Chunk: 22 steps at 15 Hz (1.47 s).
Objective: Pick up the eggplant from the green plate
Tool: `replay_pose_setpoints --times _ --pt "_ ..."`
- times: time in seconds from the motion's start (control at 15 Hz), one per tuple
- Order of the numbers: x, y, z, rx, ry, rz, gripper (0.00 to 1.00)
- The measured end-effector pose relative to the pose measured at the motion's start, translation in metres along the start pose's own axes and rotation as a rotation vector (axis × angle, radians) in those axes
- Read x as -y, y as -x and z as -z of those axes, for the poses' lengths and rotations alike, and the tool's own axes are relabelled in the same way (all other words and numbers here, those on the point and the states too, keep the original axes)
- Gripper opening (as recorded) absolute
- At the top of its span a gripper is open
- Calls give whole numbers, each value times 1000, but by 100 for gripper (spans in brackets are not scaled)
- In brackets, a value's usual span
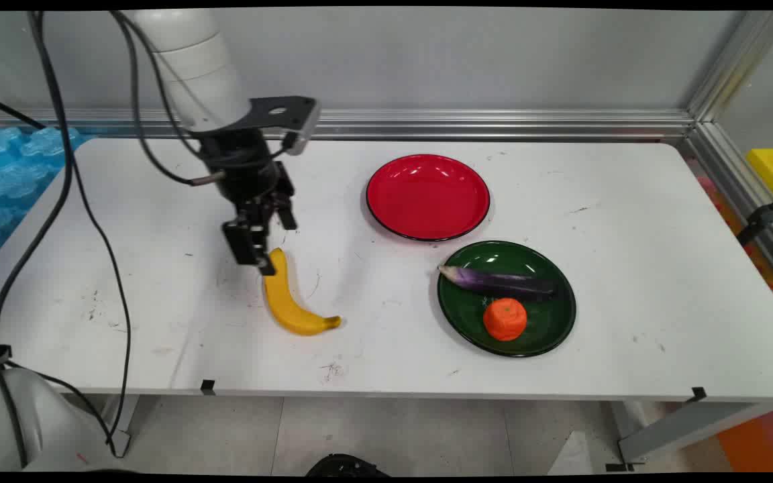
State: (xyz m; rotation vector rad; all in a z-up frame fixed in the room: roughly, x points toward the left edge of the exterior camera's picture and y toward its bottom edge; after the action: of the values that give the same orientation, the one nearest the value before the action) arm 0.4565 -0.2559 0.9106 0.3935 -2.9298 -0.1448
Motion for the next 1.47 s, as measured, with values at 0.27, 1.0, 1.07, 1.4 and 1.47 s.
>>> replay_pose_setpoints --times 0.27,1.0,1.07,1.4,1.47 --pt "1 -37 -6 -63 -28 -18 100" --pt "24 -128 -58 -237 -118 -84 100" --pt "26 -133 -65 -248 -124 -90 100" --pt "38 -159 -105 -296 -141 -101 100" --pt "40 -163 -112 -302 -144 -100 100"
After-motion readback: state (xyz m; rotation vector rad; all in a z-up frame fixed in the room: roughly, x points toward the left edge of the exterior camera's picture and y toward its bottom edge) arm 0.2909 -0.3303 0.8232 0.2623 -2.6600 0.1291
